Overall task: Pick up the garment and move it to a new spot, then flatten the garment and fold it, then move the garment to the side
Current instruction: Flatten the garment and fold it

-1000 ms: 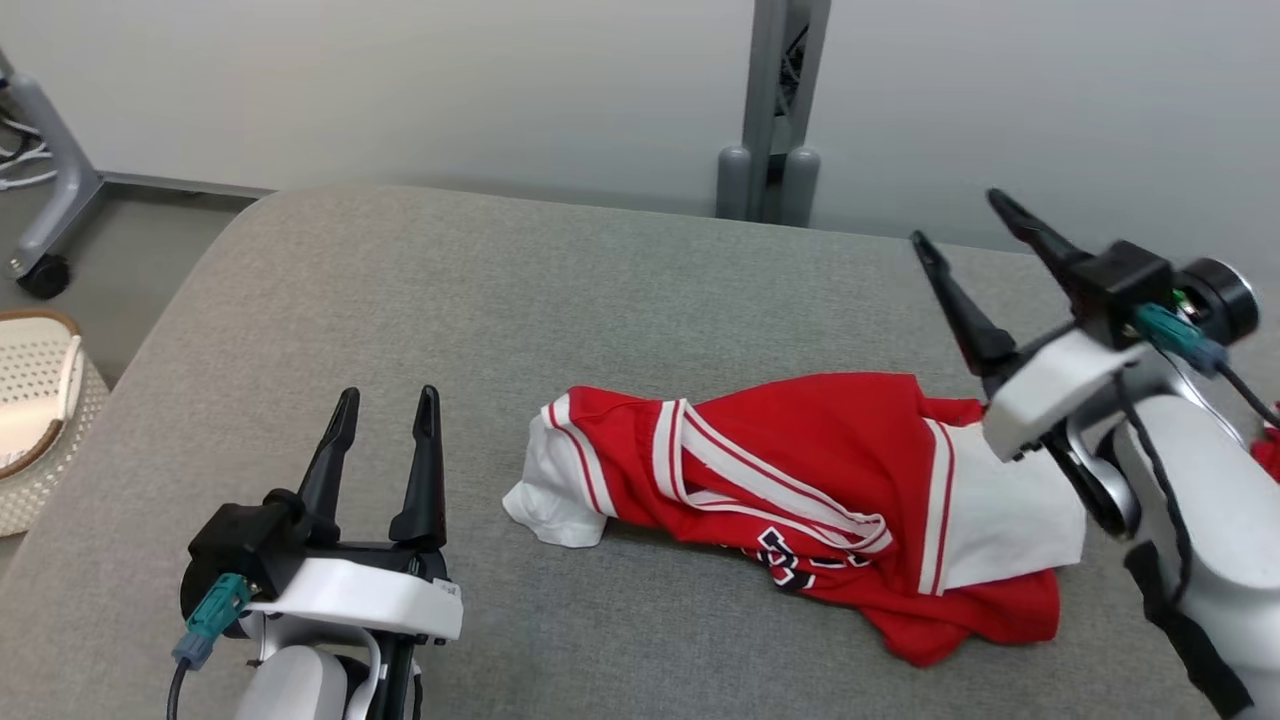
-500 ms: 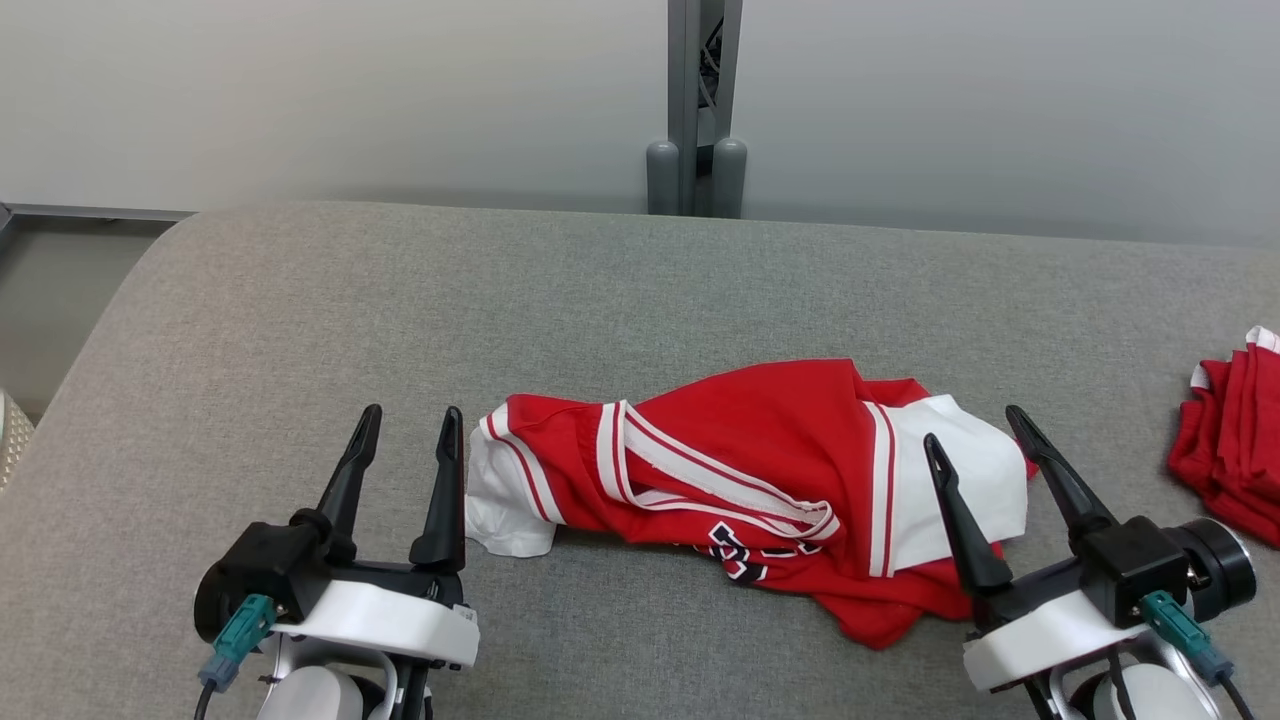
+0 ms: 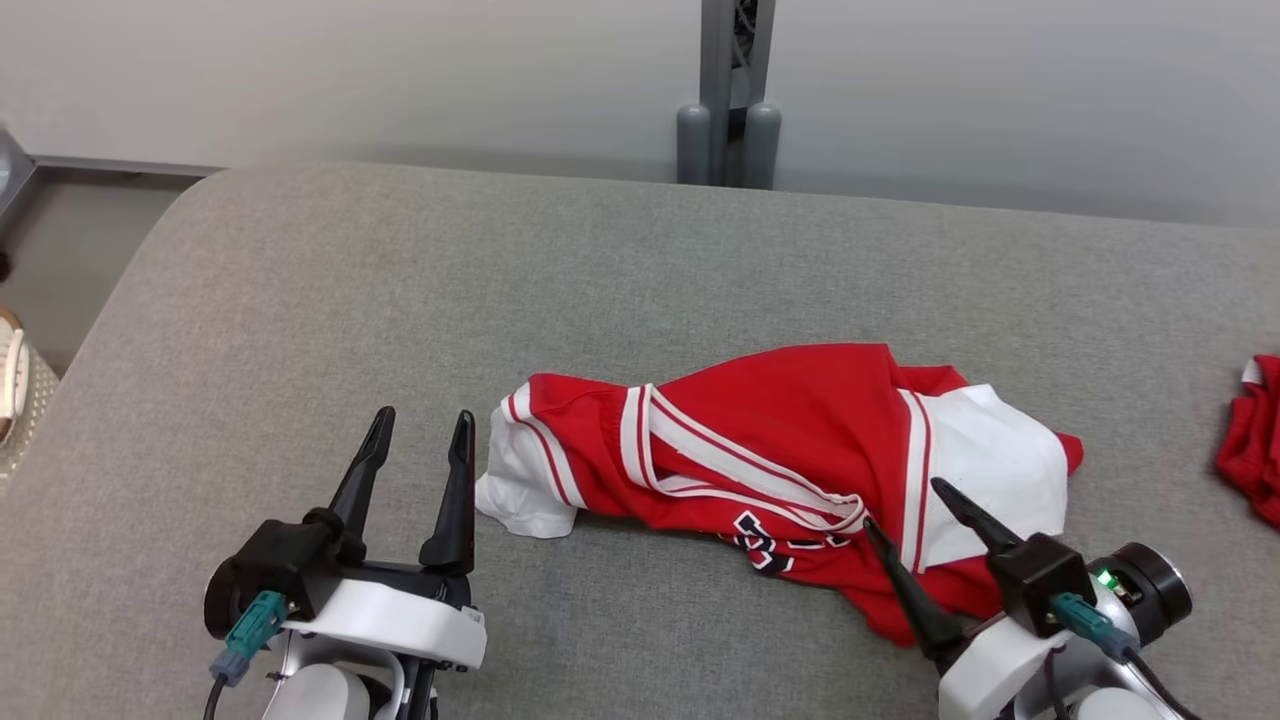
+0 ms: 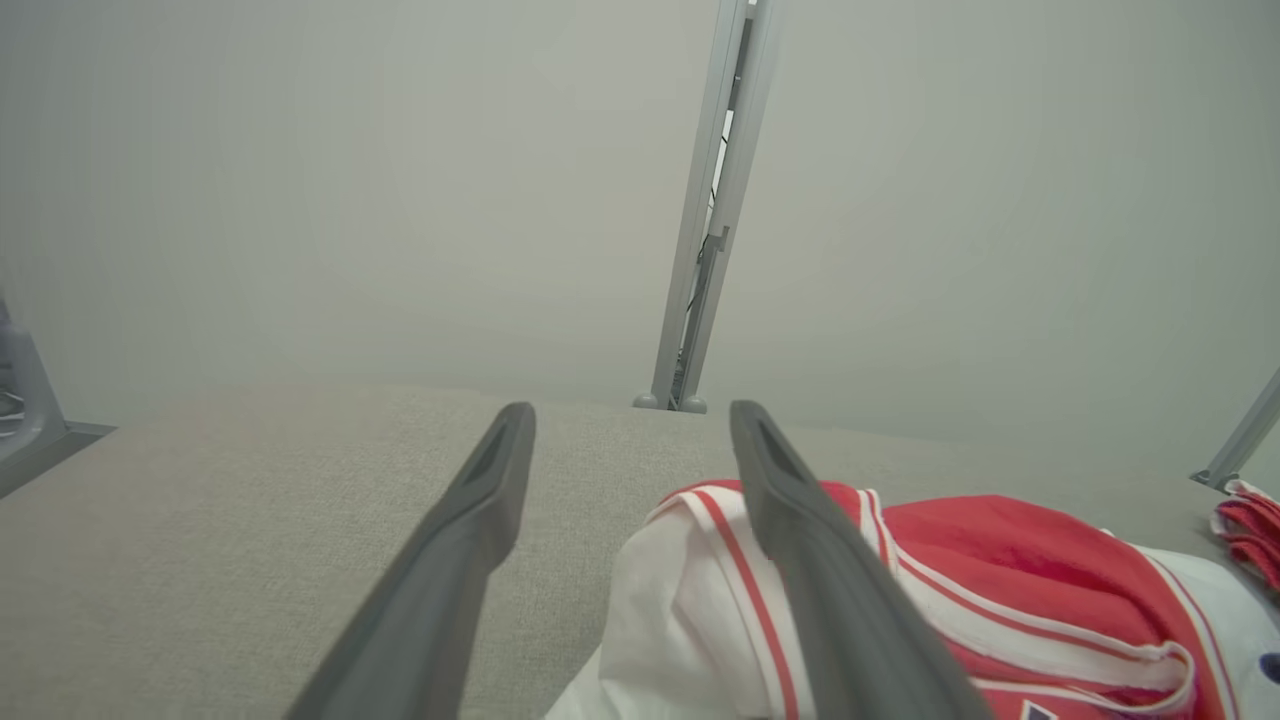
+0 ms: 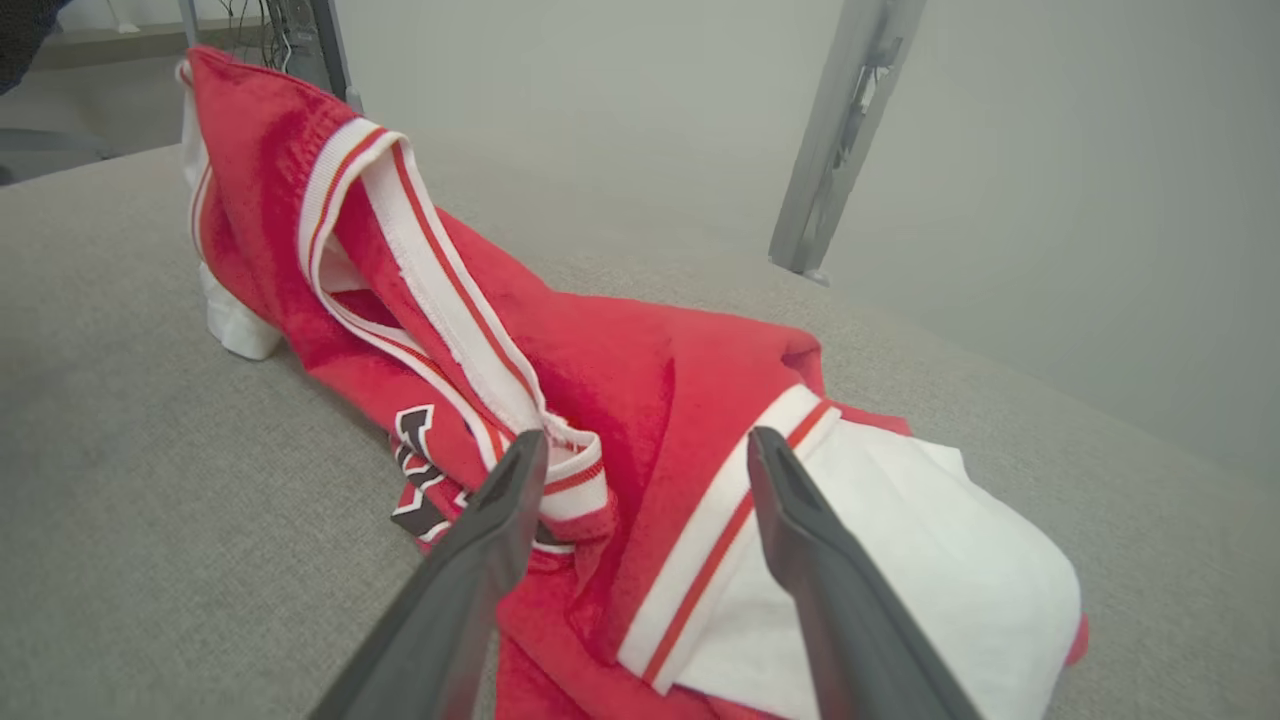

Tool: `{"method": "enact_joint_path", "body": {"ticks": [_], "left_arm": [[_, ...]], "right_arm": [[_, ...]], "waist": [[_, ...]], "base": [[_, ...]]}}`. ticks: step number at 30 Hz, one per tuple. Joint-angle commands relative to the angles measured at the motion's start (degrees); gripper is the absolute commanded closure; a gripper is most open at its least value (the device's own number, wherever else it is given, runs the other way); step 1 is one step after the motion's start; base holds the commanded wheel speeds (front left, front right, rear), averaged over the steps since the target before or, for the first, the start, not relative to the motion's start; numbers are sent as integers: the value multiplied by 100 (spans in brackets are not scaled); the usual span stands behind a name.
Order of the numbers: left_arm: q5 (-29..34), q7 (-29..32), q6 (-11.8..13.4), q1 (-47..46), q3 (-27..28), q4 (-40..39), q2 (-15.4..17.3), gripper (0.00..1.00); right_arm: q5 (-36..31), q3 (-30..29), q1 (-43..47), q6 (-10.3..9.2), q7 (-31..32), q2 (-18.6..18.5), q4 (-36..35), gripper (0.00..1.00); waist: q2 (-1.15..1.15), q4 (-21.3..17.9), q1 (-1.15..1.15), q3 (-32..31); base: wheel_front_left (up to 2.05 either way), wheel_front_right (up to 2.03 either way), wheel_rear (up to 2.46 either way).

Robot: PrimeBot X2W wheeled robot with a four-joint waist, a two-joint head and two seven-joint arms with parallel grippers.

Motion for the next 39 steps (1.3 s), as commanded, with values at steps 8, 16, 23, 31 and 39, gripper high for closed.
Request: {"method": "enact_joint_path", "body": {"ticks": [8,16,23,31,39], "left_arm": [[47,-23,-91,-192,-38,84,23,0],[57,-23,-103,-231,-15,98,23,0],[92,-23,-99,-166,46,153,22,0],[60,-23,-65,-71,-61,149,22,0],[-123,-23,-11,-160,-161,89,21,0]], "right_arm": [[278,562,-389,-4,298,-452,488,0],[462,766,-579,-4,430,-520,851,0],[378,496,-734,-4,269,-588,859,100],[45,-150,-935,-4,347,-928,-21,100],[20,179,-1854,-4,1024,-1843,-806,100]], "waist": [[0,284,0,233],[0,479,0,328],[0,492,0,207],[0,514,0,-22],[0,906,0,133]], "base": [[0,0,0],[0,0,0],[0,0,0],[0,0,0],[0,0,0]]}}
